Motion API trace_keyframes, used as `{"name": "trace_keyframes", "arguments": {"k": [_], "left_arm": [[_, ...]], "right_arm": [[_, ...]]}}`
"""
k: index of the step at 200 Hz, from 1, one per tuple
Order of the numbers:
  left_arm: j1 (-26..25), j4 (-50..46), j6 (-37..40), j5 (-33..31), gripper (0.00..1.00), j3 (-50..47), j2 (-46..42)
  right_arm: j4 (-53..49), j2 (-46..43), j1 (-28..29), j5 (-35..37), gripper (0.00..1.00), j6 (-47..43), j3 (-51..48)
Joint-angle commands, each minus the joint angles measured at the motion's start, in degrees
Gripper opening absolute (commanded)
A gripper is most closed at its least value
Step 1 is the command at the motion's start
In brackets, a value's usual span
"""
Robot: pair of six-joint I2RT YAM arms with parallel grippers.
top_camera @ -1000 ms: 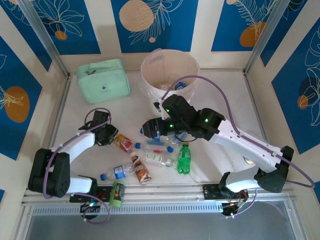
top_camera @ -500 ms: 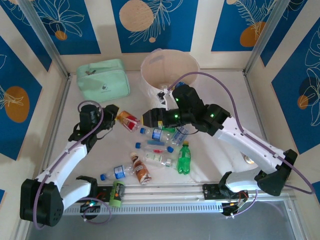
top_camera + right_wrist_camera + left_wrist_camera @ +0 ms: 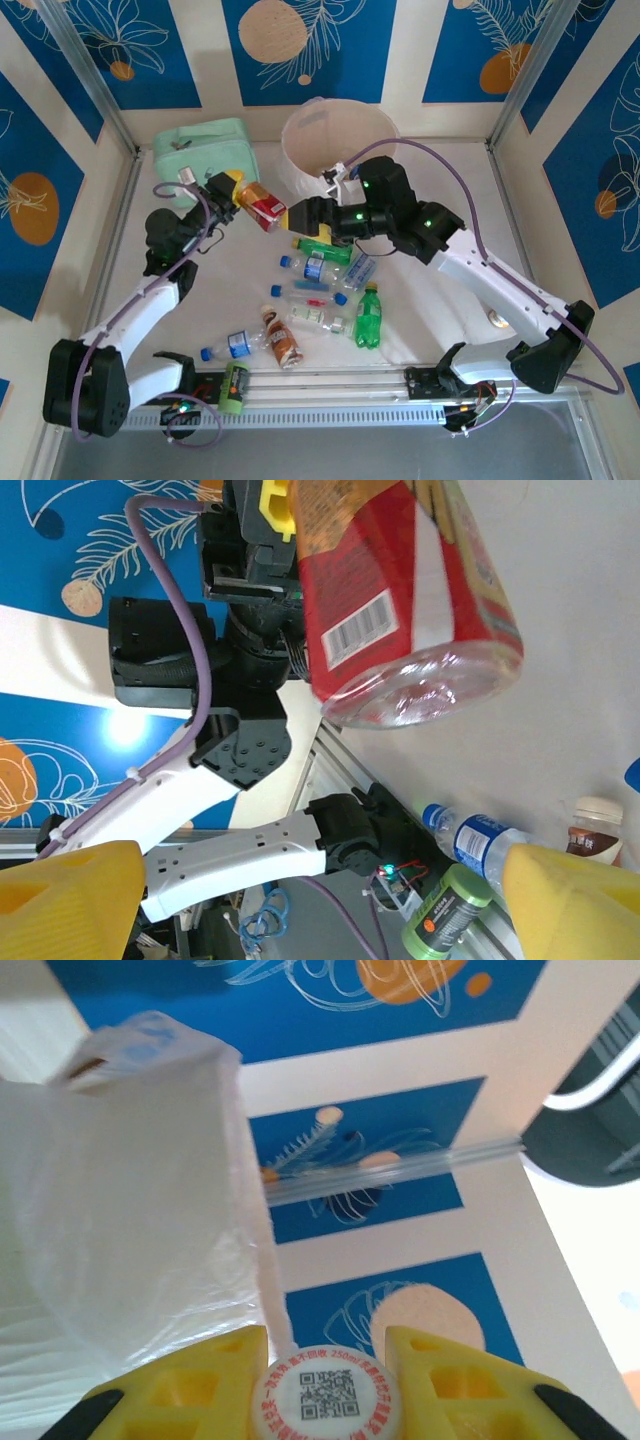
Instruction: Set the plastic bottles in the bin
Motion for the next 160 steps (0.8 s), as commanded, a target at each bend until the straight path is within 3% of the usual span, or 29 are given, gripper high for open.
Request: {"name": "trace_keyframes", "arguments": {"k": [1,51,96,160], "left_arm": [[-1.49,12.55,-3.49,4.79,0.22,2.07,1.44],[-5.39,17.78,-4.3,8.49,0.23,5.79,4.09],[-8.18,20.84,-4.28,8.24,0.24,6.92,6.0],[-8.87,28.91,-8.16,6.53,0.23,6.35,10.45]], "right_arm": [[2.36,1.16,-1.0,-3.58,0.93,1.56,1.08],[5.23,3.17,-3.14,-5.55,0.93,2.66,1.86],[10.11,3.65,-3.54,-7.62,0.94,4.19,0.72],[14.52,3.44,-2.42,-8.71,0.87,5.21,-0.67]]}}
